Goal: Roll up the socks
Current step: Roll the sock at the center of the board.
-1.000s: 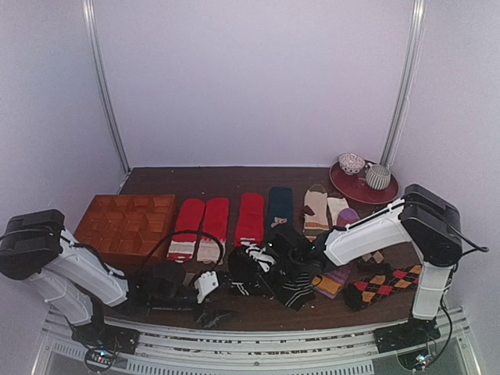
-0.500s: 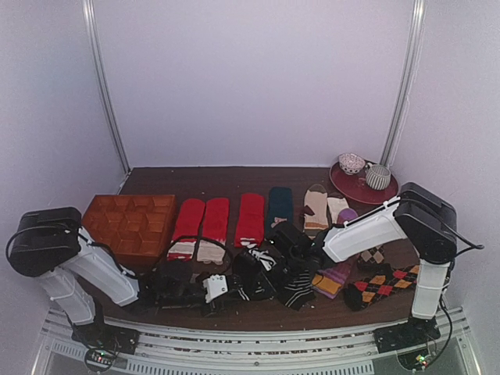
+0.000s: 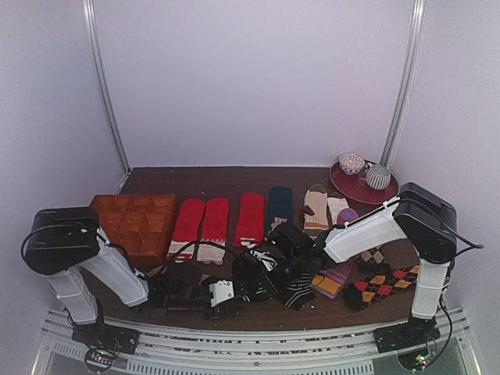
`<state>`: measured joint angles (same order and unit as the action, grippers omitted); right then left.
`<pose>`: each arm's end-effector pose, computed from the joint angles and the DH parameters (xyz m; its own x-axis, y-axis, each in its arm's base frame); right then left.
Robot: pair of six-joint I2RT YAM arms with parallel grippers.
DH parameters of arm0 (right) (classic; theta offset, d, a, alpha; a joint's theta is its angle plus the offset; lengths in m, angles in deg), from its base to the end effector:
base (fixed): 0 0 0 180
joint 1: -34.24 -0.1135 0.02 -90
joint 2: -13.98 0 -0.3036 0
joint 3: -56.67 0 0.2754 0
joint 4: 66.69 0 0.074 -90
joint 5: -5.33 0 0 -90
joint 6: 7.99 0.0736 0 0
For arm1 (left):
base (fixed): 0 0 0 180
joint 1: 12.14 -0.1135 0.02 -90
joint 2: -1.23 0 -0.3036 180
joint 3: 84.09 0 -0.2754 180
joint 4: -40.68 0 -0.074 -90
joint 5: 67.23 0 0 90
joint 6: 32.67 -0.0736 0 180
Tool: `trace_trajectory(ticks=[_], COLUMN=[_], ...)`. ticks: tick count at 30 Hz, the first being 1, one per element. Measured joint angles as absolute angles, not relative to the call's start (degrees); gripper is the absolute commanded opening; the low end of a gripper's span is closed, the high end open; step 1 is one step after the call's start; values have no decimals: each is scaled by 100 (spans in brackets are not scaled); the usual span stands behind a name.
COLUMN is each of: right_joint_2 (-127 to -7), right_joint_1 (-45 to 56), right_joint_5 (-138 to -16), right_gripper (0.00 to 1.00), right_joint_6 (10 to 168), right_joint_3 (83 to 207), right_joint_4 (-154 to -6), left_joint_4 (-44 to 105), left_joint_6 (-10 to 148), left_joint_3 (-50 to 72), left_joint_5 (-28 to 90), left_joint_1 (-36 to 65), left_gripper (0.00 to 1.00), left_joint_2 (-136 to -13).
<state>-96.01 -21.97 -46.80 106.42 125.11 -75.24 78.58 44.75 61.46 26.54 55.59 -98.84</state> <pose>0.1930 0.3697 0.1148 -0.7501 -0.5344 -0.3895 -0.6205 0.3653 0.6939 0.1158 -0.2955 0.0930 0.0339 0.4908 -0.8706 0.9612 0.2227 0.1630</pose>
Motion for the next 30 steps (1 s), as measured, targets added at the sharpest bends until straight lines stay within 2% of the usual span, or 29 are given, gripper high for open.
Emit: trace_trajectory(ticks=[7,13,14,18,24,30], right_joint_2=[-9601,-9601,-9601,-9601,-9601,-9601], right_joint_1=[-2190,-2181,-2179,-2170,-2164,-2164], right_joint_5=[-4672,-4639,-4626,-4602,-4586,-4582], right_gripper=[8,8,8,8,8,8], right_joint_6=[10642,10644,10644,10644,10646,10646], right_joint_3=[12511,12487,12487,12476,12463,12455], right_joint_4=[-7524,-7511,-7507,-7505,-7481,-7463], left_joint_4=[7810,7801,7781,7770,7921,7914], left_joint_6=[4488,4571,4569,4604,4713,4751], left_joint_3=[6100,6034,6010,5953,6185,6174], left_joint_5=[2617,2597,2591,2556,2438,2435], left_joint_1=[5559,5559,5559,5559,5559,5559], left_gripper=[46,30,30,47,43,48], left_joint_2=[-10016,-10092,-10112,-10145,-10013,-10007])
